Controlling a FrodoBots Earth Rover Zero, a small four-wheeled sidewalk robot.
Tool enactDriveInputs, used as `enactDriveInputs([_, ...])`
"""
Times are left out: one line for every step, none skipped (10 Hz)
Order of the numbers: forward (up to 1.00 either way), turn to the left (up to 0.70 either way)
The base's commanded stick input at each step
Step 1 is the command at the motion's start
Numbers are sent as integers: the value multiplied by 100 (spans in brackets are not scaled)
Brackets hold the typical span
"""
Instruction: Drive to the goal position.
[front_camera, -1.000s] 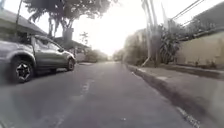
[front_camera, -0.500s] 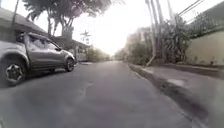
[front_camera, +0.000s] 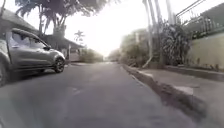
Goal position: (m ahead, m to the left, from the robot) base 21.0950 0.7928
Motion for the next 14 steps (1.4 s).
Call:
enactDriveInputs([100, 4])
enactDriveInputs([100, 4])
enactDriveInputs([100, 4])
enactDriveInputs([100, 4])
enactDriveInputs([100, 4])
enactDriveInputs([100, 4])
enactDriveInputs([100, 4])
enactDriveInputs([100, 4])
enactDriveInputs([100, 4])
enactDriveInputs([100, 4])
enactDriveInputs([100, 4])
enactDriveInputs([100, 4])
enactDriveInputs([100, 4])
enactDriveInputs([100, 4])
